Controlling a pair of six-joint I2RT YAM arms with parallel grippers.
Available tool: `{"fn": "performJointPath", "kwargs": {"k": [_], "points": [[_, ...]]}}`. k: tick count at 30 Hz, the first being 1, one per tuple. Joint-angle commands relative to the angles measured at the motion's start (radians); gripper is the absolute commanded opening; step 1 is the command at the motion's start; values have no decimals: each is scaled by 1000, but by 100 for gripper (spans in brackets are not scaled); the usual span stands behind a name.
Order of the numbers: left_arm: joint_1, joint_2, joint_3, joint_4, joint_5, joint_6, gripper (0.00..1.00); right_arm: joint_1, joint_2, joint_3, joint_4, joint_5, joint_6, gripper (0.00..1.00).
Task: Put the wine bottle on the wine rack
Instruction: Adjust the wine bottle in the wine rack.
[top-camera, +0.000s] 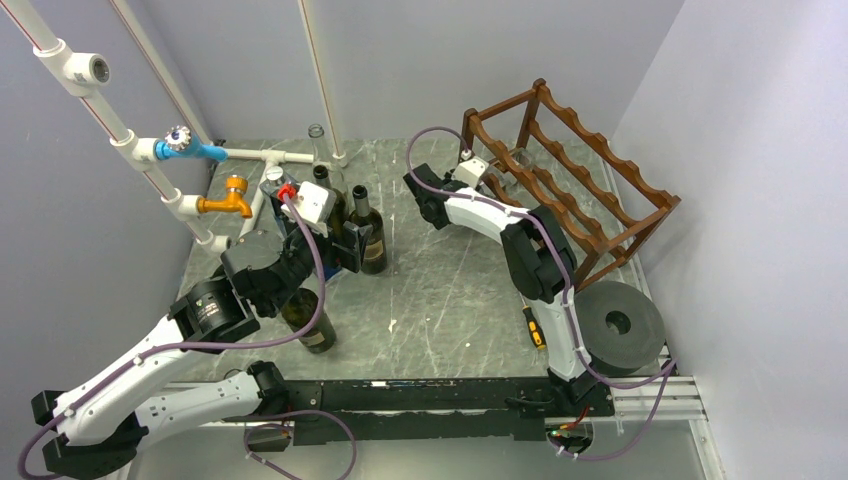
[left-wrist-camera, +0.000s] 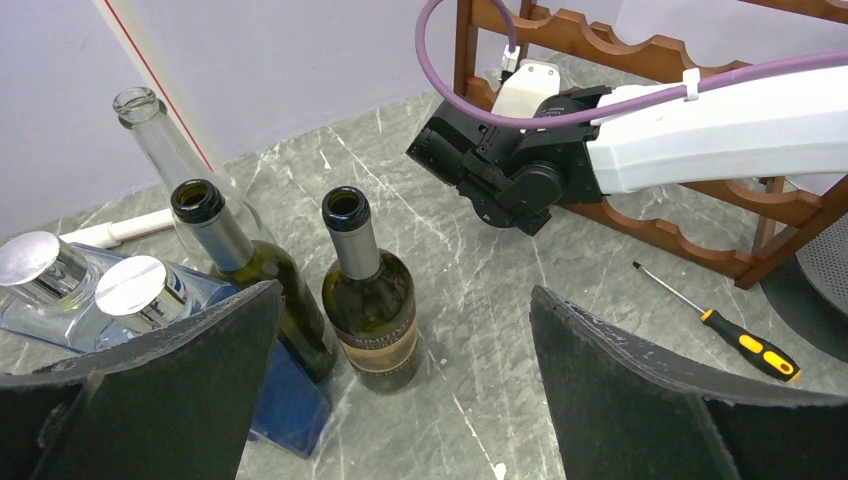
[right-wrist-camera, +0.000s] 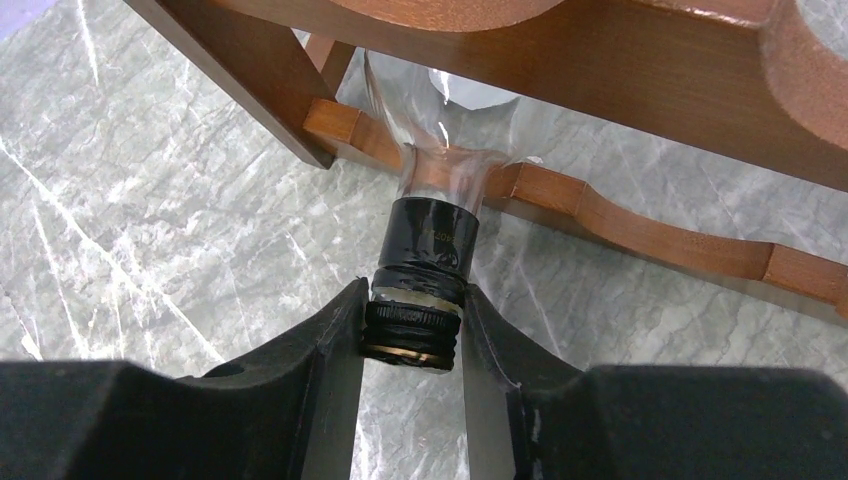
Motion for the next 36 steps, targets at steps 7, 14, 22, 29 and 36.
{"fn": "performJointPath", "kwargs": {"k": [7, 14, 22, 29, 36], "points": [[-5, -2, 30, 13, 12, 1, 99, 0, 60, 20, -58, 34, 52, 0], [-4, -2, 32, 10, 5, 2, 99, 4, 73, 19, -78, -65, 89, 0], [-4, -14, 31, 11, -1, 4, 99, 3, 94, -4, -56, -149, 99, 0], [-4, -13, 32, 11, 4, 3, 99, 6, 71, -31, -29, -173, 86, 0], [-4, -14, 31, 12, 4, 1, 99, 4, 66, 3, -56, -88, -25, 15]]}}
